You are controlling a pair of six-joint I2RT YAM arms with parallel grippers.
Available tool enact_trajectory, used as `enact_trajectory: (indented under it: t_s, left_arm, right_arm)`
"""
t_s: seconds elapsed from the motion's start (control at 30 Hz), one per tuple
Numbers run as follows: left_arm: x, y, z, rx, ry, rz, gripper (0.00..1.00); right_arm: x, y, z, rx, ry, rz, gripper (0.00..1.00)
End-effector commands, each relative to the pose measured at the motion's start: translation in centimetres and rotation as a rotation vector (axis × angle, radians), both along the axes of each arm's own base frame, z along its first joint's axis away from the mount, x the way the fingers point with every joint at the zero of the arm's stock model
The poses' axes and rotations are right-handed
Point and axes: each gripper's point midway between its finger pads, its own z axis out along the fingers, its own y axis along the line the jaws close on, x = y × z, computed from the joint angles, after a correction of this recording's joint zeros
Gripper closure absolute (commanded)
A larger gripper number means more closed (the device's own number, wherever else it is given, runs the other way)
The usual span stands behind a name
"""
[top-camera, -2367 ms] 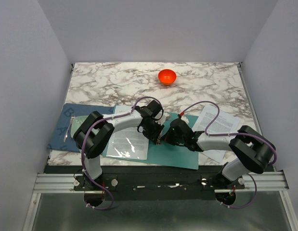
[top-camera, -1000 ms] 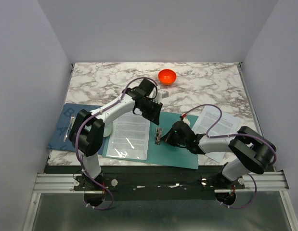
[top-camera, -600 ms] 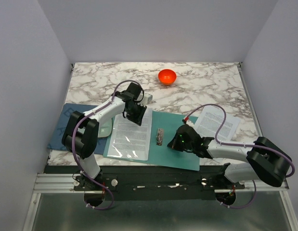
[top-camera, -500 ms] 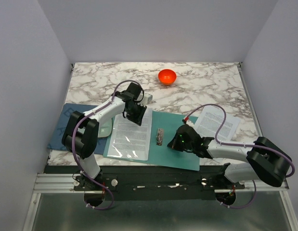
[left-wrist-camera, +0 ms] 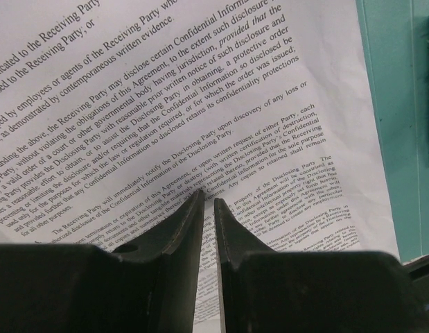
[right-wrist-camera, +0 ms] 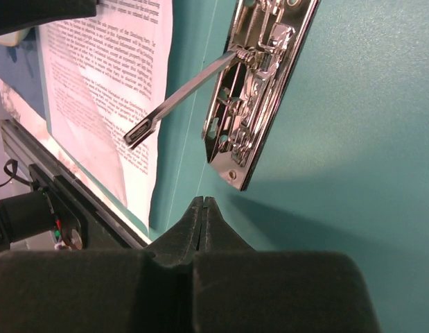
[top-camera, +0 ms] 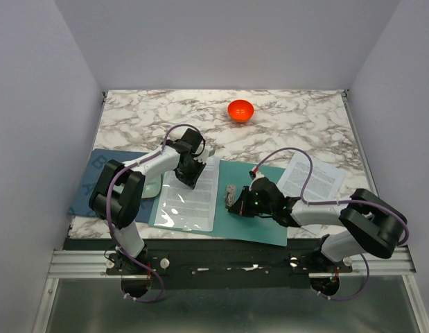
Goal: Put the files into the folder
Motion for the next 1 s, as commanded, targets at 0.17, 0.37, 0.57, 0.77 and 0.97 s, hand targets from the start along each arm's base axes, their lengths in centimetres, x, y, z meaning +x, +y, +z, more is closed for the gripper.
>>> enact_trajectory:
  t_s: [0.17,0.37,0.57,0.77,0.97]
  left_arm:
    - [-0.9,1.0,-1.0,0.046,-0.005,-0.028,0.75]
    - [-1.1,1.1,-1.0,0.065,-0.01,-0.043,0.75]
    - [-1.2,1.3,-0.8,0.074,-0.018,-0.052,0.75]
    - [-1.4,1.5,-0.8,0.081,-0.018,-0.062,0.75]
    - [-1.5,1.7,-0.7,0.093,-0.017,-0.069,0.75]
  right_arm:
    - [1.9,3.6,1.1,0.155,0.002,-0.039,0.99]
    - [3.6,4.3,2.2,0.208,-0.028,-0.101,1.0]
    - [5.5,3.8,2.9,0.2,-0.067,-0.162,0.99]
    - [8.1,2.7,3.5,0.186,-0.108,-0.2,0.99]
    - [11.1,1.5,4.0,0.153,-0.129,-0.203,0.99]
